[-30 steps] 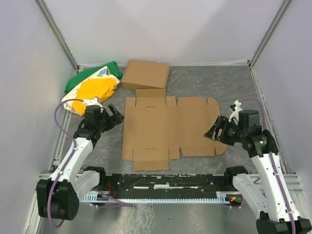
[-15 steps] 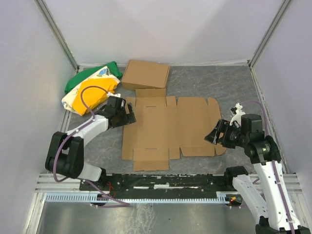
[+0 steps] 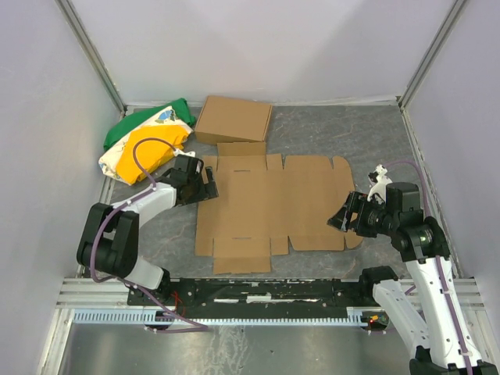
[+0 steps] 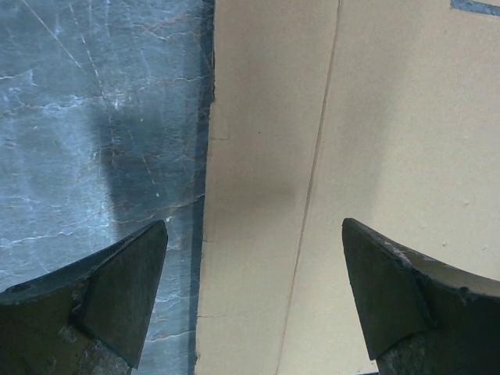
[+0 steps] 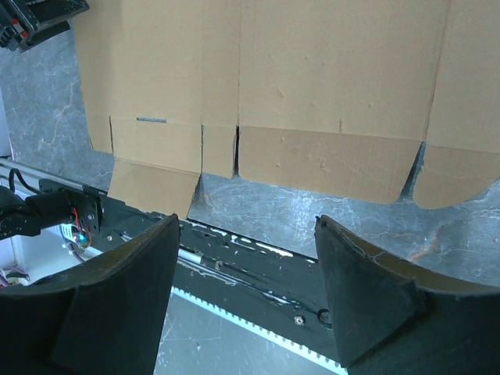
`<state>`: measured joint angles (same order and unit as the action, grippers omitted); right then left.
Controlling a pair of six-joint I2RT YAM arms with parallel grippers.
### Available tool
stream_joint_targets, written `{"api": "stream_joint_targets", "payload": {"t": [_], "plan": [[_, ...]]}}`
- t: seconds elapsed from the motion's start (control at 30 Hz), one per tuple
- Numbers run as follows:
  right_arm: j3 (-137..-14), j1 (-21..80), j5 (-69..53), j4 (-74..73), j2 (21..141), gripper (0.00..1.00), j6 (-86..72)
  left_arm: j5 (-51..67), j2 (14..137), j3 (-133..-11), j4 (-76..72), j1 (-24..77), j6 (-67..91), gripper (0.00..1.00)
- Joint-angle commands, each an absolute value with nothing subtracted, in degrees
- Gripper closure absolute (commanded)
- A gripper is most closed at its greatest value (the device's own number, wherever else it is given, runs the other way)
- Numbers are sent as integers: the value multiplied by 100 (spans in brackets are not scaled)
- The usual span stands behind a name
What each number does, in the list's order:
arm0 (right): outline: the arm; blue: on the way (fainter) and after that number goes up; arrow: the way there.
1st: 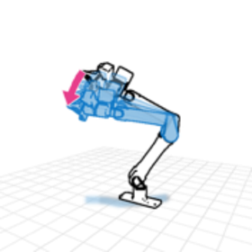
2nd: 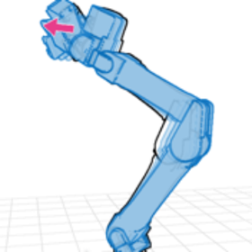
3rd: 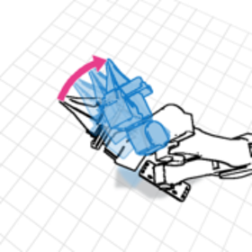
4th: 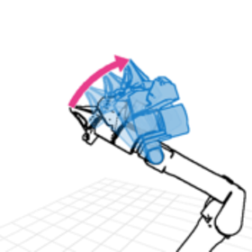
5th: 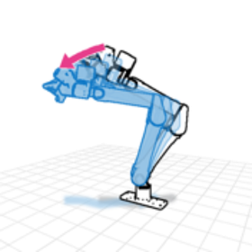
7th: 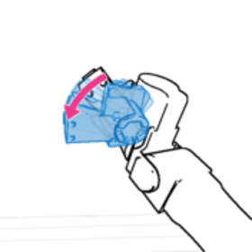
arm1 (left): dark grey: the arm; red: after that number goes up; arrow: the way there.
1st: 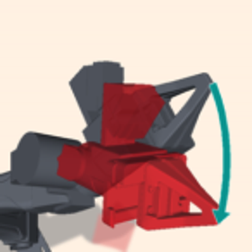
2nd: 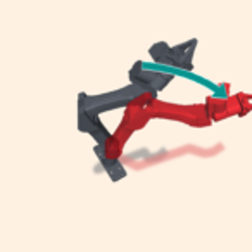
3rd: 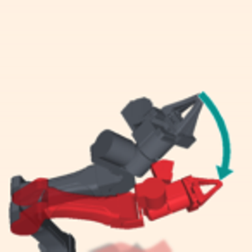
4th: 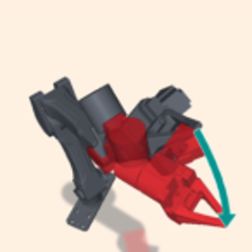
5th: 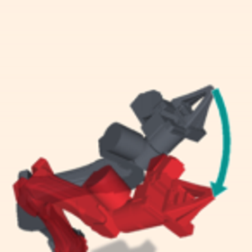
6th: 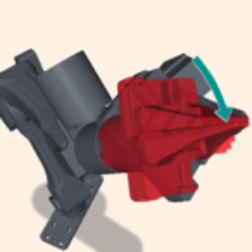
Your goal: Fold the paper box
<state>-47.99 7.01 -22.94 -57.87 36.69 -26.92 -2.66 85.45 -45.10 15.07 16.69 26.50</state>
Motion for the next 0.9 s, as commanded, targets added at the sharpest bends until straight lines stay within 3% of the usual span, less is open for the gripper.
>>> {"api": "stream_joint_targets", "payload": {"t": [0.0,0.27,0.5,0.87], "plan": [[-4808,699,-2382,-5607,3648,22,-2586,-133,8605,-4510,1135,1690,2535,1],[-4755,703,-2382,-5607,3605,22,-2589,-242,8949,-4595,1223,1696,2661,11],[-4707,703,-2340,-5634,3551,22,-2583,-290,8764,-4519,1087,1722,2806,49],[-4707,703,-2251,-5695,3618,22,-2565,-197,7982,-4412,1201,1740,2773,82]]}}
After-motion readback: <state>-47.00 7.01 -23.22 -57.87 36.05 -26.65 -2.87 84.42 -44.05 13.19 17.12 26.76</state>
